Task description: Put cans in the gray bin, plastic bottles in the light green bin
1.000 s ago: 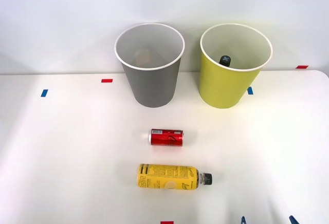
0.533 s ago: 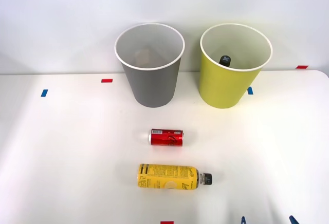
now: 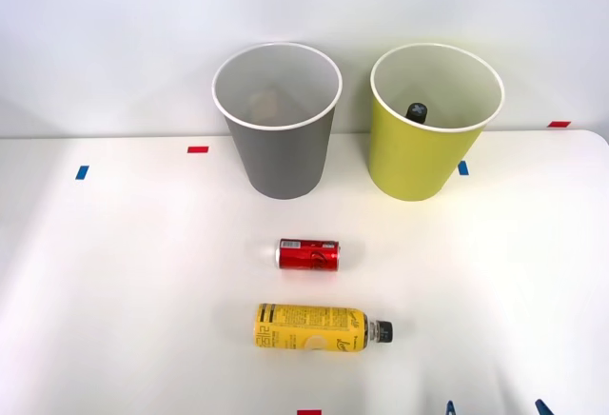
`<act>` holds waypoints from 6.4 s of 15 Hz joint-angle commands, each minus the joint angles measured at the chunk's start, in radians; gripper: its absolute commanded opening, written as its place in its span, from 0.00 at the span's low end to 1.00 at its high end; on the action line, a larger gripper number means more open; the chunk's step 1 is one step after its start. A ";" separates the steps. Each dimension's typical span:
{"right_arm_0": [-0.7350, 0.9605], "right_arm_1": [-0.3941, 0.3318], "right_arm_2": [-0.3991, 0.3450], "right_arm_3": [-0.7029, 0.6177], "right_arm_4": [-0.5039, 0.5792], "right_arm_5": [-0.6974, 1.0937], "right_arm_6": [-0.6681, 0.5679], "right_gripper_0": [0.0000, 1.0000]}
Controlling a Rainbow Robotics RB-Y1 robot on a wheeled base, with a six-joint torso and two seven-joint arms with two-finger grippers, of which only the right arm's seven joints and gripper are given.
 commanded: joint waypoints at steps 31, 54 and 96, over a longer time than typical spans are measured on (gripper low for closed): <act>0.000 0.000 0.000 0.000 0.000 0.000 0.000 1.00; -0.140 -0.219 0.077 -0.322 -0.052 0.522 0.003 1.00; -1.407 -0.500 0.422 -0.595 -0.867 2.350 0.680 0.99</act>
